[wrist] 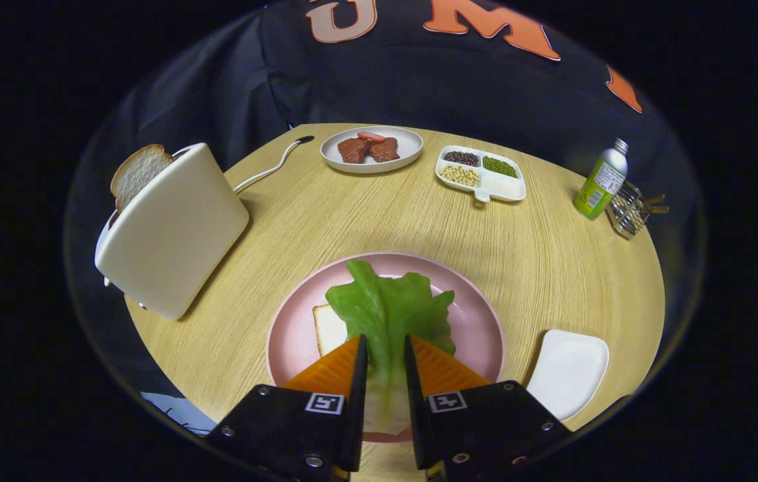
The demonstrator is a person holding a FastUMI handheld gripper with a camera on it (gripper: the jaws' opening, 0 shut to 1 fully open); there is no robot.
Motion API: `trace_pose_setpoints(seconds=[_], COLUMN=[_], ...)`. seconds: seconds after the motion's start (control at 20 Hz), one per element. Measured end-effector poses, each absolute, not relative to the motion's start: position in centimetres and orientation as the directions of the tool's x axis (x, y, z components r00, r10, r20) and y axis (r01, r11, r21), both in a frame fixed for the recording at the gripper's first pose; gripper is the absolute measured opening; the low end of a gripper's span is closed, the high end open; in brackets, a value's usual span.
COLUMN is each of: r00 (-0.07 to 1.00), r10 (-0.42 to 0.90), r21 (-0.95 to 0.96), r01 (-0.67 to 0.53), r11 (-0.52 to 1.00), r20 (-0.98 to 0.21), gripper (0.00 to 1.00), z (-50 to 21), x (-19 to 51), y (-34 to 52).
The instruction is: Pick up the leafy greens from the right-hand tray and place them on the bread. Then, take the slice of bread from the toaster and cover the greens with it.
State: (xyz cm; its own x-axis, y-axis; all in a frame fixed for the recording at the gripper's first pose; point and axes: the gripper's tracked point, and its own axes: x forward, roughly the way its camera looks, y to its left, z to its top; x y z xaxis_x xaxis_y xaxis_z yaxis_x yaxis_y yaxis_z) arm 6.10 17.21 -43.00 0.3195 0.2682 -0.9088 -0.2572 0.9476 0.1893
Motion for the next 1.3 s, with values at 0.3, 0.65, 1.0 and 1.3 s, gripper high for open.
trace_pose_setpoints(seconds=[0.3,0.65,1.0,1.3], r00=[0.363,0.380,0.349,0.283], r10=[0.309,0.401,0.439,0.453], r21=[0.219,0.275,0.320,0.354], r01=[-0.268,-0.345,-0.349,-0.336], r11=[0.938,0.897,0.881,0.873], r20=[-0.879,-0.834,-0.828,-0.846], gripper=[0.51,0.77,0.97,0.99], z=[-39.4,-32.9,-28.2,-26.8], x=[7.4,7.8,9.2,10.1], y=[18.3,23.4,28.6,34.5])
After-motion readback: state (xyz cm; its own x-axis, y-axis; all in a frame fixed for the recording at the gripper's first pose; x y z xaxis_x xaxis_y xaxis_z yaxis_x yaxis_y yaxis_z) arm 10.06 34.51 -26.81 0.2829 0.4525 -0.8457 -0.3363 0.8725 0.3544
